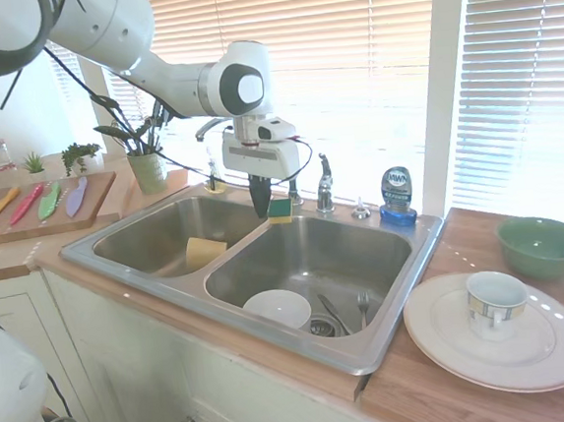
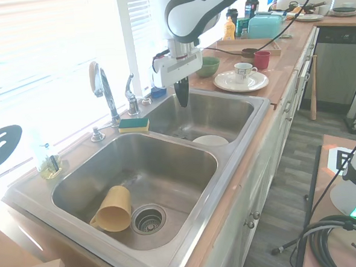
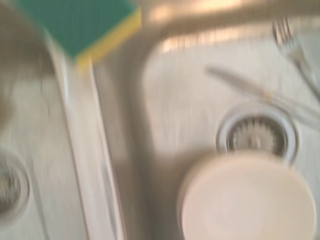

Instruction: Turn on the faucet

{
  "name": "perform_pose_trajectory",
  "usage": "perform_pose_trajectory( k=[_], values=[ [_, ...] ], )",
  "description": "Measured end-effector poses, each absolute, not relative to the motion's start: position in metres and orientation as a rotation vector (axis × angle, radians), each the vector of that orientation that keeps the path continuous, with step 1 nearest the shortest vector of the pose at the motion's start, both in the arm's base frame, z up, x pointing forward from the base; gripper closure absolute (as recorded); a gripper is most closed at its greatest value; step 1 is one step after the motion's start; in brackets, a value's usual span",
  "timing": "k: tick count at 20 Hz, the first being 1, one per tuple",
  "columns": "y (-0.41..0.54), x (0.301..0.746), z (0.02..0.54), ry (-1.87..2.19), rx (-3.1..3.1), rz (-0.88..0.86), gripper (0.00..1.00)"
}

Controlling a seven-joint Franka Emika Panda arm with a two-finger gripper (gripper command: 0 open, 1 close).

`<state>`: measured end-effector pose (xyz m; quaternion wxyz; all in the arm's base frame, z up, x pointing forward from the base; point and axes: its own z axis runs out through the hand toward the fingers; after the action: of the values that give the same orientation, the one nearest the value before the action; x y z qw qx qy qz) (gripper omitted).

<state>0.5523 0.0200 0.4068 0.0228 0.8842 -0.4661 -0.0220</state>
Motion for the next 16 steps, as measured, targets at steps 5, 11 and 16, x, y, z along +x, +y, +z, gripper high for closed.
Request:
perform_pose_trajectory(
  k=[5, 11, 16],
  values=[
    [0.018, 0.481, 0.39, -1.441, 2.739, -0.086, 0.0],
    [0.013, 0.398, 0.361, -1.466, 2.738, -0.089, 0.0],
    [0.012, 0.382, 0.368, -1.479, 2.75, -0.06, 0.0]
  ],
)
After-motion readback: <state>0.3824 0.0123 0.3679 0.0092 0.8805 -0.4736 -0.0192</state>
